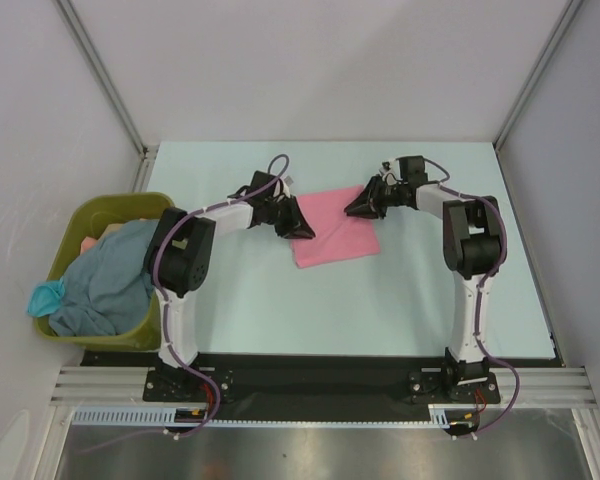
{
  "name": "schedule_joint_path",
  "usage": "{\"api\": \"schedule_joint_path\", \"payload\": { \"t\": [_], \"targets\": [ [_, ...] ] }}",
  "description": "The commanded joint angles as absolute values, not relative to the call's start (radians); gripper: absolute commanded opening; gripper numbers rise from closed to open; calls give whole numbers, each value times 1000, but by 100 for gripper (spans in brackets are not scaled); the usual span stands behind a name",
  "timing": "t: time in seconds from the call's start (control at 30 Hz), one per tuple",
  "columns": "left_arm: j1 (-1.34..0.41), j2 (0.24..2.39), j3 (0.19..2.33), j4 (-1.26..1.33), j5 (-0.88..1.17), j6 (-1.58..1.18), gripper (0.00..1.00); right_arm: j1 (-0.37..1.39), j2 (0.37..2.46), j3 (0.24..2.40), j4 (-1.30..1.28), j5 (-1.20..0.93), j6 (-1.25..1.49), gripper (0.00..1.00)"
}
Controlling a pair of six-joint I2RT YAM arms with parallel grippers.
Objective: Fold and stack the t-shirts
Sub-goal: Fold the tshirt
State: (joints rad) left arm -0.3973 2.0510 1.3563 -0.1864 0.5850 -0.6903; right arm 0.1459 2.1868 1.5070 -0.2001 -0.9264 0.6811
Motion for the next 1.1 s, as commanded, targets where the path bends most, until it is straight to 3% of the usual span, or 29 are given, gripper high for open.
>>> {"api": "schedule_joint_path", "payload": {
  "t": [0.0,0.17,0.33,0.43,0.5,0.63,0.73,0.97,1.07],
  "targets": [
    [-385,2085,1399,-143,612,-726,20,137,2270,1597,44,-913,867,26],
    [-383,2088,1370,-144,595,-707,19,138,2399,1718,145,-871,972,30],
    [-382,2080,1376,-189,571,-658,20,147,2593,2052,23,-860,977,37],
    [-382,2037,1426,-233,523,-589,31,138,2588,2149,-121,-855,901,39],
    [-377,2016,1503,-288,482,-516,49,126,2527,2163,-285,-809,824,48],
    [-339,2058,1630,-339,405,-463,64,63,2418,2108,-504,-762,636,59],
    [-282,2131,1738,-362,413,-465,65,46,2329,1978,-656,-723,487,64],
    [-262,2270,1916,-419,429,-350,57,55,2155,1708,-678,-715,351,58],
    [-262,2313,1957,-451,428,-308,59,60,2140,1645,-670,-735,324,54]
  ]
}}
